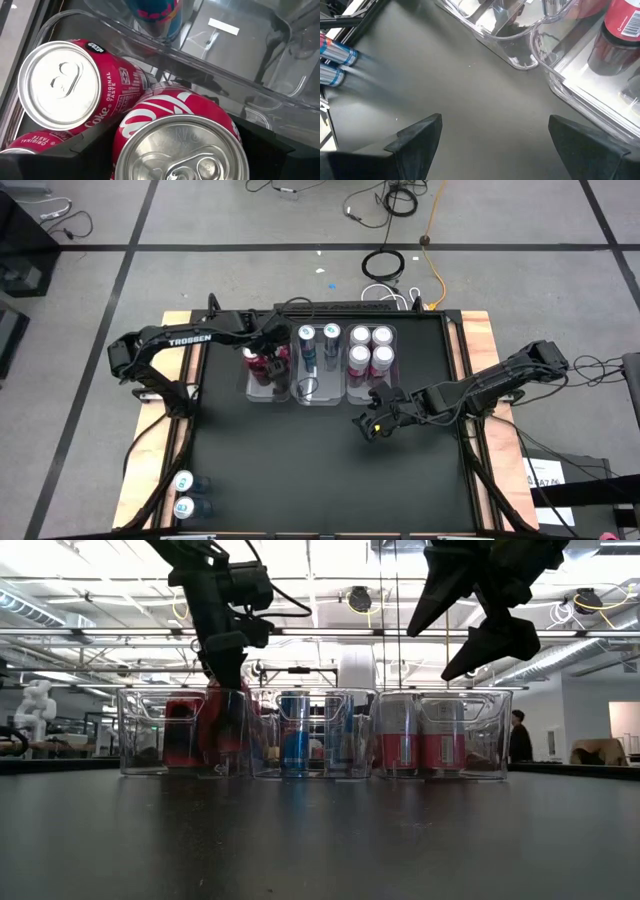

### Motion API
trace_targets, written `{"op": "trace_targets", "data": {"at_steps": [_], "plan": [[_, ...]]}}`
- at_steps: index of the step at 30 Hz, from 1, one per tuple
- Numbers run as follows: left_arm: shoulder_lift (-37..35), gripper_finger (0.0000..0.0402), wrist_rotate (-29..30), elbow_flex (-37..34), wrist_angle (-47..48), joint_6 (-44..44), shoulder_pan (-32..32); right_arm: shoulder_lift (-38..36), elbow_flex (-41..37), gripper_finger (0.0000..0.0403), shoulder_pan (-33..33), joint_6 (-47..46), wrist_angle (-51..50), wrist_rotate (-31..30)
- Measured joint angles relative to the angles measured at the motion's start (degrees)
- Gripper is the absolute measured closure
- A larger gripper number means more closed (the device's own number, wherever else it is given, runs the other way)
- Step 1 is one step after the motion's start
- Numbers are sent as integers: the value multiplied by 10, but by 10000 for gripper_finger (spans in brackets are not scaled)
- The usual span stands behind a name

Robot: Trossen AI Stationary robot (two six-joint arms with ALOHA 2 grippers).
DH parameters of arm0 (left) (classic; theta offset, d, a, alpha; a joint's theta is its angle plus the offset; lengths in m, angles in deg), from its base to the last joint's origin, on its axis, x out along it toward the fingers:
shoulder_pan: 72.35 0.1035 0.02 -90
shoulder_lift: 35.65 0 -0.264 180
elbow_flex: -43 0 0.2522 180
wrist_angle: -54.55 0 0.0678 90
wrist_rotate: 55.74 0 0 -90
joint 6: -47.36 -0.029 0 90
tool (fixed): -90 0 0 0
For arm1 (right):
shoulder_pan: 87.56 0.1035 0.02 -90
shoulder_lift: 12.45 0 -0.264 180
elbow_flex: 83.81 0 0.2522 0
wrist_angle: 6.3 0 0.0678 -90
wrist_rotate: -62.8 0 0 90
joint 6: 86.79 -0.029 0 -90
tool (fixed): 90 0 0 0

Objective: Sort soda cans
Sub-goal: Put the red soda can into the left transparent bin

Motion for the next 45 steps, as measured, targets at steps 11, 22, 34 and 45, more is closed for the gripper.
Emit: {"op": "trace_targets", "data": {"at_steps": [11,22,34,45], "plan": [[0,74,4,0,-5,31,-4,0,0,44,0,0,2,2],[29,74,-12,2,-16,31,-7,0,0,44,1,2,2,3],[38,57,17,2,-16,31,-7,0,0,44,2,6,2,5],[37,18,25,71,90,62,-7,0,0,44,2,16,2,5]]}}
